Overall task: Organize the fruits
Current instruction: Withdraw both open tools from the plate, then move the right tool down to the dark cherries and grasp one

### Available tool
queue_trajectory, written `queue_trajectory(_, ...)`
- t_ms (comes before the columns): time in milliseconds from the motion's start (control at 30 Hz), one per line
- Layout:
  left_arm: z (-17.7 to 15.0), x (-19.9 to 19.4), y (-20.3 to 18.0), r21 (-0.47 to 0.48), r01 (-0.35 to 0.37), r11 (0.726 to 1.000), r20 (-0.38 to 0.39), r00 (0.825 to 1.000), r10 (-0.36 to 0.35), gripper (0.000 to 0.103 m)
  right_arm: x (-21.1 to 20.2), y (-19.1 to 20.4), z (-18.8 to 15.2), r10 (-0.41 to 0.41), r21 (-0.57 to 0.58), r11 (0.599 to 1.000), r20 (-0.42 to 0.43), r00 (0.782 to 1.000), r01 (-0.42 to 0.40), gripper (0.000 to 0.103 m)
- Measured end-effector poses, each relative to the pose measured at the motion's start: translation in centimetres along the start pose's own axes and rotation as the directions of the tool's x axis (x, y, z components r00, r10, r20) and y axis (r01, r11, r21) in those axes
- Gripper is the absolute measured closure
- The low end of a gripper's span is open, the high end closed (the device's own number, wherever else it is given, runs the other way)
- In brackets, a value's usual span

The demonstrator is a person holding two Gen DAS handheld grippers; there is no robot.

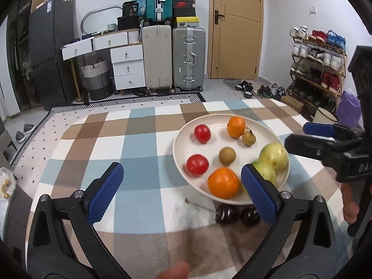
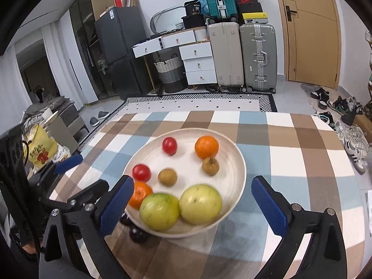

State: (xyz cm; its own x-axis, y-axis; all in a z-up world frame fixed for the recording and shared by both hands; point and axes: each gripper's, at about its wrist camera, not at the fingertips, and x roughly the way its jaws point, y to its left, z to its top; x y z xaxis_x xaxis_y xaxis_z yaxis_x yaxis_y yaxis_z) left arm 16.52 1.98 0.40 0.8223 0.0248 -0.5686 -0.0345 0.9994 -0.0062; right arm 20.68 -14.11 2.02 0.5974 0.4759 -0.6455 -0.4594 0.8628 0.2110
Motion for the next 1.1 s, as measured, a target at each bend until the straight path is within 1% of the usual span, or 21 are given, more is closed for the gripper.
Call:
queue_trajectory(200, -1.5, -1.3, 0.6, -0.011, 0.018, 1.000, -0.023, 1.000, -0.018, 0.001, -1.0, 0.2, -2.0, 0.000, 0.031, 1.000, -0.009, 1.000, 0.000, 0.001)
queue_trajectory(367, -2.1, -1.6, 1.6, -0.074, 0.046, 0.996, -0.054, 0.997, -0.050, 0.001, -1.2, 1.0, -3.2, 0.004, 0.024, 1.000, -0.038, 0.999, -0.003, 0.001)
queue_trajectory(467, -2.3, -1.8, 2.2, -0.096, 0.057, 0.994, -0.058, 0.996, -0.063, 0.001, -0.8, 1.5, -4.1, -0.007, 0.008, 1.000, -0.077, 0.997, 0.008, 0.001)
queue_trajectory(567, -2.8, -2.2, 2.2, -0.079, 0.049, 0.996, -0.060, 0.997, -0.054, 0.001, 0.0, 2.2, -4.9, 0.002, -0.010, 1.000, -0.115, 0.993, -0.003, 0.001)
queue_trajectory(667, -3.3, -2.5, 1.9, -0.039, 0.032, 0.999, -0.058, 0.998, -0.035, 0.001, 0.7, 3.1, -5.4, 0.003, -0.031, 0.999, -0.144, 0.990, -0.008, 0.001)
queue_trajectory(733, -3.5, -2.5, 1.7, -0.026, 0.039, 0.999, -0.064, 0.997, -0.041, 0.001, 1.2, 3.5, -5.9, -0.005, -0.048, 0.999, -0.163, 0.987, -0.003, 0.001)
queue_trajectory(833, -3.6, -2.2, 1.7, -0.037, 0.053, 0.998, -0.086, 0.995, -0.056, 0.001, 1.7, 4.1, -6.3, -0.013, -0.066, 0.998, -0.188, 0.982, 0.001, 0.001)
queue_trajectory(933, -3.7, -1.9, 1.9, -0.030, 0.039, 0.999, -0.103, 0.994, -0.042, 0.001, 2.2, 4.6, -6.5, -0.023, -0.084, 0.996, -0.201, 0.979, 0.006, 0.001)
queue_trajectory(1100, -3.8, -1.3, 2.5, -0.051, 0.048, 0.998, -0.122, 0.991, -0.054, 0.001, 2.9, 5.9, -6.7, -0.051, -0.127, 0.992, -0.218, 0.975, 0.023, 0.001)
